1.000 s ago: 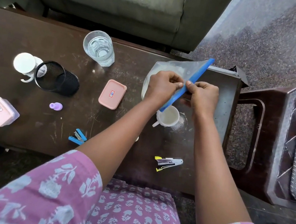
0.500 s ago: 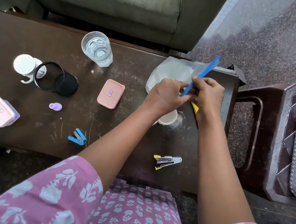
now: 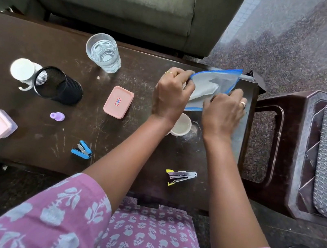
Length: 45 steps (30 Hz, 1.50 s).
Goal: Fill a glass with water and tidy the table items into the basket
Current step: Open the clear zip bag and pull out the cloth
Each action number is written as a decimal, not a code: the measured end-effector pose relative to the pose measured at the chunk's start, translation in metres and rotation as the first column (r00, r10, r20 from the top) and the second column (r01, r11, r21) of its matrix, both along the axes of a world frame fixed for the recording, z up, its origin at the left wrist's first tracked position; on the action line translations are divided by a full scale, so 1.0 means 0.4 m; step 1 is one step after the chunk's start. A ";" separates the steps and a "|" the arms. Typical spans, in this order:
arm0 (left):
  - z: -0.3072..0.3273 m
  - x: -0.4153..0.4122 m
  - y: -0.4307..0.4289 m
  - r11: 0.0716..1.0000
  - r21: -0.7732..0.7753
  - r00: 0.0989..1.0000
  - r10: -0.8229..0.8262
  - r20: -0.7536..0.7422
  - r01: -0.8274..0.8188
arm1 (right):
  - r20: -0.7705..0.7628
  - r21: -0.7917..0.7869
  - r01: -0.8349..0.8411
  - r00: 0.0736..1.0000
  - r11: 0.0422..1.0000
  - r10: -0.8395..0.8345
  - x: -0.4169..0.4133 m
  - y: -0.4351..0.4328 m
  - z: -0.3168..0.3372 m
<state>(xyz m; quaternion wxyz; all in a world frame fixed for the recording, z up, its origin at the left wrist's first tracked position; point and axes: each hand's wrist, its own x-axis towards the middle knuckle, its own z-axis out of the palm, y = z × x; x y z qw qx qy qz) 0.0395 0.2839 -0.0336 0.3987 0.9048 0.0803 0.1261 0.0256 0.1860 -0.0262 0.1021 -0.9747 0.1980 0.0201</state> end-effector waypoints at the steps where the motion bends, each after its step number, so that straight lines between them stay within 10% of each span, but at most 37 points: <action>1: 0.001 0.000 0.001 1.000 -0.008 1.000 0.002 0.029 -0.002 | 0.064 -0.053 -0.018 0.998 0.998 0.021 -0.003 0.010 0.003; 6: -0.004 0.001 0.016 0.997 -0.045 0.997 -0.052 0.053 0.055 | 0.169 -0.047 -0.401 0.900 0.915 0.403 -0.001 0.054 -0.001; 18: -0.033 -0.011 0.074 0.993 -0.088 0.997 -0.079 0.017 0.080 | -0.476 0.147 -0.637 0.625 0.756 0.619 0.136 0.071 -0.116; 45: -0.048 -0.009 0.113 0.982 -0.115 0.985 -0.159 -0.064 0.151 | -0.371 0.082 -0.615 0.711 0.784 0.597 0.074 0.098 -0.096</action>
